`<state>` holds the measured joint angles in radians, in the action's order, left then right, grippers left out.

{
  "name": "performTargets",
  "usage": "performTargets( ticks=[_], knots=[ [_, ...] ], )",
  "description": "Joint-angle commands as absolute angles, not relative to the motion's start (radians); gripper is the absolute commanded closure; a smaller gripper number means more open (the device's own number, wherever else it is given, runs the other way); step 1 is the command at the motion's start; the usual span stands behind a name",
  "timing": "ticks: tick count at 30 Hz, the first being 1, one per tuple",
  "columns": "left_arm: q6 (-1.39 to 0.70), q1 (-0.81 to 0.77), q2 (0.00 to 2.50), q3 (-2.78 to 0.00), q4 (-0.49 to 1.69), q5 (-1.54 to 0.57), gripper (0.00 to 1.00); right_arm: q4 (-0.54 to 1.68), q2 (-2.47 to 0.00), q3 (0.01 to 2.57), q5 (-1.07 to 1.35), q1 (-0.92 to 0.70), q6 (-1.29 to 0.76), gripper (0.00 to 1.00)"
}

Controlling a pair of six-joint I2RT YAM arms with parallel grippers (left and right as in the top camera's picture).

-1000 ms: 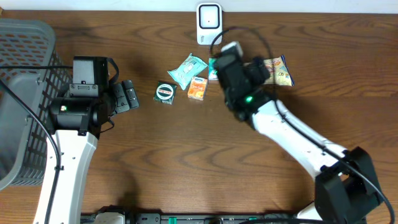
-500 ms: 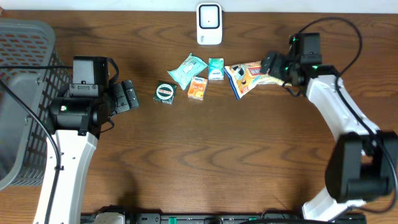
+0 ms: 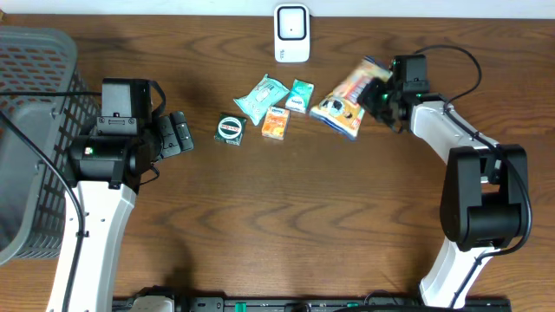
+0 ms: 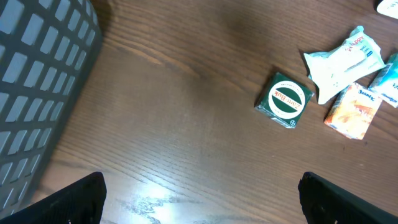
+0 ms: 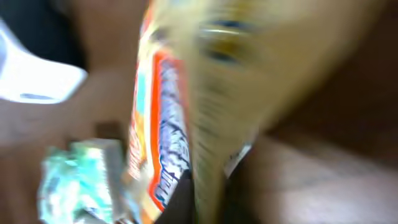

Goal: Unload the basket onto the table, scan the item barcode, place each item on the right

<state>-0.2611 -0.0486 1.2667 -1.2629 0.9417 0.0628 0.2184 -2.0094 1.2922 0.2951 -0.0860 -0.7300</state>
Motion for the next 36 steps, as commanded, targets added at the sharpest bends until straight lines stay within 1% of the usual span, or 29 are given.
performTargets(
  ticks=[1, 4, 5, 10, 12, 14, 15, 16, 17, 18, 20, 22, 26, 30, 32, 35, 36],
  knots=[
    [-0.255, -0.045, 1.262, -1.268, 0.945, 0.076, 0.02, 0.080, -2.021, 1.293, 0.531, -0.093, -0.720, 0.99],
    [-0.255, -0.045, 1.262, -1.268, 0.945, 0.076, 0.02, -0.081, -2.011, 1.297, 0.684, -0.093, -0.722, 0.99],
    [-0.255, -0.045, 1.262, -1.268, 0.945, 0.076, 0.02, -0.127, -2.004, 1.299, 0.700, -0.093, -0.730, 0.99],
    [-0.255, -0.045, 1.262, -1.268, 0.945, 0.076, 0.02, -0.310, -1.979, 1.311, 0.709, -0.093, -0.752, 0.99],
    [-0.255, -0.045, 1.262, -1.268, 0.945, 0.076, 0.02, -0.326, -1.979, 1.311, 0.691, -0.093, -0.764, 0.98],
    [-0.255, -0.045, 1.262, -1.268, 0.945, 0.076, 0.02, -0.255, -1.979, 1.311, 0.624, -0.093, -0.756, 0.99],
    [-0.255, -0.045, 1.262, -1.268, 0.945, 0.076, 0.02, -0.207, -1.979, 1.311, 0.577, -0.093, -0.738, 0.96],
    [-0.255, -0.045, 1.262, -1.268, 0.945, 0.076, 0.02, -0.155, -1.979, 1.311, 0.520, -0.094, -0.708, 0.89],
    [-0.255, -0.045, 1.262, -1.268, 0.945, 0.076, 0.02, -0.110, -1.981, 1.311, 0.466, -0.094, -0.677, 0.78],
    [-0.255, -0.045, 1.262, -1.268, 0.945, 0.076, 0.02, -0.068, -1.982, 1.311, 0.410, -0.096, -0.628, 0.70],
    [-0.255, -0.045, 1.262, -1.268, 0.945, 0.076, 0.02, -0.024, -1.985, 1.311, 0.329, -0.100, -0.549, 0.61],
    [-0.255, -0.045, 1.262, -1.268, 0.945, 0.076, 0.02, -0.018, -1.987, 1.311, 0.317, -0.101, -0.509, 0.58],
    [-0.255, -0.045, 1.262, -1.268, 0.945, 0.076, 0.02, -0.014, -1.989, 1.323, 0.331, -0.107, -0.507, 0.54],
    [-0.255, -0.045, 1.262, -1.268, 0.945, 0.076, 0.03, 0.004, -1.990, 1.385, 0.327, -0.105, -0.482, 0.52],
    [-0.255, -0.045, 1.262, -1.268, 0.945, 0.076, 0.02, 0.046, -2.000, 1.460, 0.316, -0.103, -0.461, 0.52],
    [-0.255, -0.045, 1.262, -1.268, 0.945, 0.076, 0.02, 0.199, -2.074, 1.660, 0.316, -0.104, -0.400, 0.48],
    [-0.255, -0.045, 1.262, -1.268, 0.945, 0.076, 0.02, 0.311, -2.140, 1.780, 0.316, -0.104, -0.360, 0.43]
  ],
)
